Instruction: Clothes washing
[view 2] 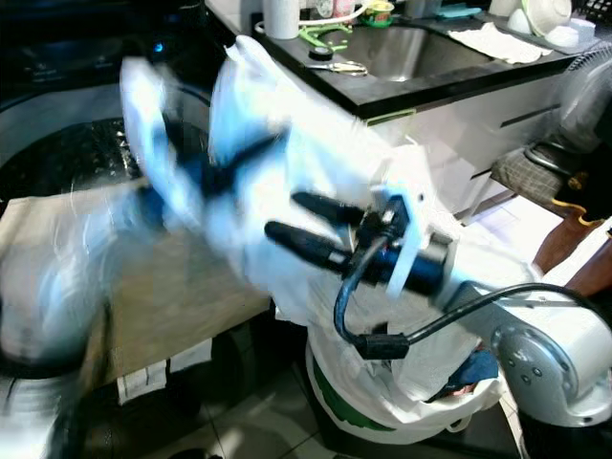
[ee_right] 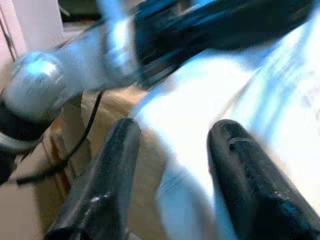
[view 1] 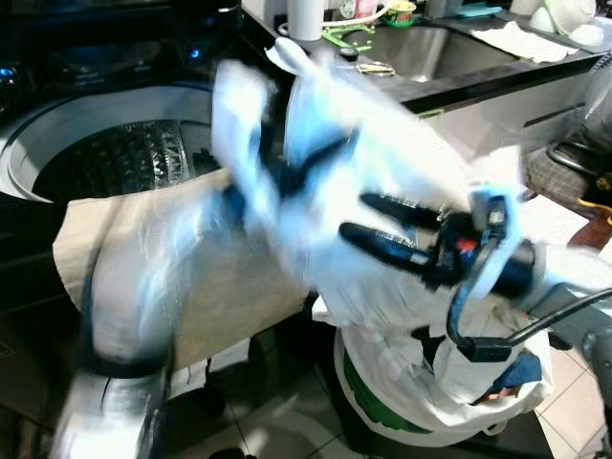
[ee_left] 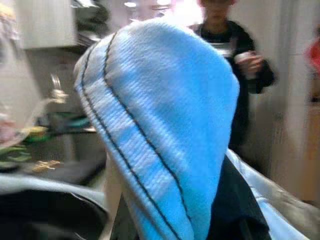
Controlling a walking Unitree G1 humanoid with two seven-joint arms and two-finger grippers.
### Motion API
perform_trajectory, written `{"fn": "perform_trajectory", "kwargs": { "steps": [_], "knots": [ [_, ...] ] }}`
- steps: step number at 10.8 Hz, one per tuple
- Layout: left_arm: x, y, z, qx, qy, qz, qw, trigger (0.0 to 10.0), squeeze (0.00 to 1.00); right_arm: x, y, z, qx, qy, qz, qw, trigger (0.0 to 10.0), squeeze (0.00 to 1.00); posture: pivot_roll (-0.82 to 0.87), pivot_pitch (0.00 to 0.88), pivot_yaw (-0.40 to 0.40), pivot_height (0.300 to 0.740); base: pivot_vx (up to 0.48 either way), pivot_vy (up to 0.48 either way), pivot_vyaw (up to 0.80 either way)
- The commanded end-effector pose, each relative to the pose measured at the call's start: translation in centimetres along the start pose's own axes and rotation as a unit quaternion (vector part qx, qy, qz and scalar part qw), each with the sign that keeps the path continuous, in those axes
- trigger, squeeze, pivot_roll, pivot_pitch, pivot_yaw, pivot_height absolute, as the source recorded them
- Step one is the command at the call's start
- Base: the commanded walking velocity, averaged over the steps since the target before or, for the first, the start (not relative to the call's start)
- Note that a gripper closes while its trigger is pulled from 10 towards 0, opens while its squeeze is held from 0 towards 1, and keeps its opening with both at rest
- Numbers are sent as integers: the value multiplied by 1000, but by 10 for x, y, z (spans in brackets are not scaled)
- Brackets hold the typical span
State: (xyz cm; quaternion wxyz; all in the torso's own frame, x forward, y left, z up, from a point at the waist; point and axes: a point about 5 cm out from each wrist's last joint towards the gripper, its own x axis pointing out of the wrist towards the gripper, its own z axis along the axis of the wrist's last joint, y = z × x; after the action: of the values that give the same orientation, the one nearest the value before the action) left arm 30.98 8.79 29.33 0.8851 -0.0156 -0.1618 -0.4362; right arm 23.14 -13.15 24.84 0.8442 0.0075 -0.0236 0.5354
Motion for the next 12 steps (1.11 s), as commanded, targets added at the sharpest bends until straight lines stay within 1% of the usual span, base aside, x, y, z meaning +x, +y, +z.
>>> {"fn": "perform_trajectory", "kwargs": {
  "steps": [1,2,3,4,5,6,7,8,9,10,11,12],
  "knots": [
    [-2,24,38,45,-85,73,993,0,0,0,3,-12,18,33,12,999,10000,1000,-32,0,-38,719,0,0,0],
    [19,53,71,123,-101,145,977,0,0,1,2,-11,17,29,7,999,10000,1000,-32,0,-40,719,0,0,0],
    [27,66,87,154,-108,180,966,0,0,2,2,-12,16,29,5,999,10000,1000,-33,0,-38,719,0,0,0],
    [32,81,103,195,-108,225,948,0,0,3,2,-12,14,29,4,999,10000,1000,-34,0,-36,719,0,0,0],
    [27,107,124,265,-100,325,903,0,0,4,2,-12,9,29,0,1000,10000,1000,-40,0,-27,719,0,0,0],
    [10,129,143,355,-82,423,830,0,0,4,1,-12,6,28,-10,1000,10000,1000,-41,0,-22,719,0,0,0],
    [-12,146,156,433,-60,491,753,0,0,3,0,-13,4,28,-21,999,10000,1000,-41,0,-22,719,0,0,0],
    [-23,155,156,468,-35,508,723,0,0,2,-1,-13,3,29,-24,999,10000,1000,-39,0,-23,719,0,0,0],
    [-33,161,151,517,-1,510,687,0,0,2,-1,-13,2,30,-25,999,10000,1000,-38,0,-27,719,0,0,0],
    [-41,170,127,555,56,487,672,0,0,2,-1,-14,2,32,-26,999,10000,1000,-39,0,-30,719,0,0,0],
    [-35,170,98,520,94,429,733,0,0,2,-1,-14,2,37,-23,999,10000,1000,-42,0,-35,719,0,0,0],
    [-24,161,68,428,100,356,824,0,0,2,0,-16,4,43,-19,999,10000,1000,-42,0,-36,719,0,0,0]
  ]
}}
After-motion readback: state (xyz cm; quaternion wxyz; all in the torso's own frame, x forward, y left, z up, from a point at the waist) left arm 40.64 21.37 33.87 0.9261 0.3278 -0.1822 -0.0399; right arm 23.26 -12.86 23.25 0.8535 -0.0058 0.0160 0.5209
